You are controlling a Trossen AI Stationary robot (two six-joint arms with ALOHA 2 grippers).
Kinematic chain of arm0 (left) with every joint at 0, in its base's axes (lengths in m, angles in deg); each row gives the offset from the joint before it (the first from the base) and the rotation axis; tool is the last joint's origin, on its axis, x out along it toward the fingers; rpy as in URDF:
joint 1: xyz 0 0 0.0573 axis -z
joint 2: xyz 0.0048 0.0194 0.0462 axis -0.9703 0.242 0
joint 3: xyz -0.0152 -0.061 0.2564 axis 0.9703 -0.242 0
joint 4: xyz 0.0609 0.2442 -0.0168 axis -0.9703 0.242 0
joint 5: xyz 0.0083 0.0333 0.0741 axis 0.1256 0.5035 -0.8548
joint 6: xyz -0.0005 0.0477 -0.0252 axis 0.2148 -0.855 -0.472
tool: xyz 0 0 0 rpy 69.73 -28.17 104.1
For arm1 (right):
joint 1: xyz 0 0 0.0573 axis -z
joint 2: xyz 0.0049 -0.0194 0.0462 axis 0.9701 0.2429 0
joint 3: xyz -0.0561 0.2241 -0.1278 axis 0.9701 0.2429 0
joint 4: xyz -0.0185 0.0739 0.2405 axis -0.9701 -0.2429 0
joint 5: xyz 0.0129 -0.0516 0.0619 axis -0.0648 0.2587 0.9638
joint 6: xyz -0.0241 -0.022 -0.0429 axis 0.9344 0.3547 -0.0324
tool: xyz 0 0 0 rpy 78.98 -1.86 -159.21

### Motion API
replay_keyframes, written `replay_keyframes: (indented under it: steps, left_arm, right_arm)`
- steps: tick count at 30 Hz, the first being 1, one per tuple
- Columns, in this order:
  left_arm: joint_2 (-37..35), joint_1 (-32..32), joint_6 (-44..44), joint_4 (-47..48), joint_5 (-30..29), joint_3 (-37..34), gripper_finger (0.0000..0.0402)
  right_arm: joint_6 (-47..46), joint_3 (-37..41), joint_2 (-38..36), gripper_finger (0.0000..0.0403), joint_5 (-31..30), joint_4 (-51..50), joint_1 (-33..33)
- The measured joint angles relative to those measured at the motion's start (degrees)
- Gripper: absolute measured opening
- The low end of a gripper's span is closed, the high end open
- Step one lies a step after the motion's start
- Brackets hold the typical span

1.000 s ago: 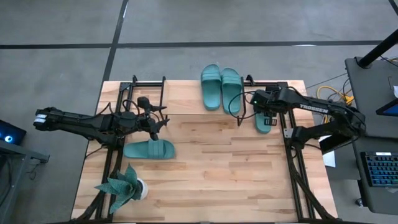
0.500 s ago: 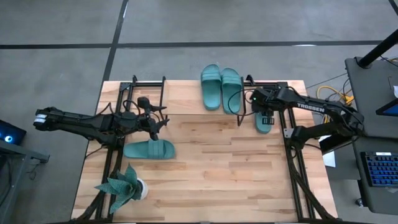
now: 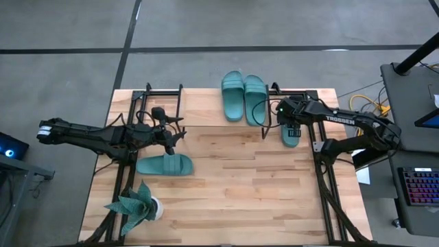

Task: Pick and place slides into the shelf
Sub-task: Put the green slide on the shelf

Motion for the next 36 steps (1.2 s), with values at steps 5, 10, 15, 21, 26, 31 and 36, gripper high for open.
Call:
replay_keyframes:
  steps: [5,10,15,21,26,31,36]
  left_arm:
    - [0.0,0.0,0.0,0.0,0.0,0.0,0.0257]
    - [0.0,0.0,0.0,0.0,0.0,0.0,0.0257]
    - [0.1,0.0,0.0,0.0,0.0,0.0,0.0257]
    - [0.3,0.0,0.0,0.0,0.0,0.0,0.0257]
    - [0.3,0.0,0.0,0.0,0.0,0.0,0.0257]
    - [0.2,0.0,0.0,-0.1,0.0,0.0,0.0257]
    - [0.2,0.0,0.0,-0.1,0.0,0.0,0.0257]
  right_arm:
    - [0.5,2.2,0.0,0.0158,-0.2,3.7,0.0]
    - [0.5,3.3,0.0,0.0139,-0.5,4.7,0.0]
    - [-1.3,3.9,0.0,0.0091,-4.4,4.7,0.0]
    - [-2.9,3.9,0.0,0.0017,-5.9,4.7,0.0]
    - [-3.0,3.9,-0.6,0.0011,-6.2,4.5,0.0]
    - [-3.0,3.1,-2.4,0.0010,-6.2,3.6,0.0]
    - [-5.4,-0.8,-4.9,0.0009,-6.2,-1.8,-0.1]
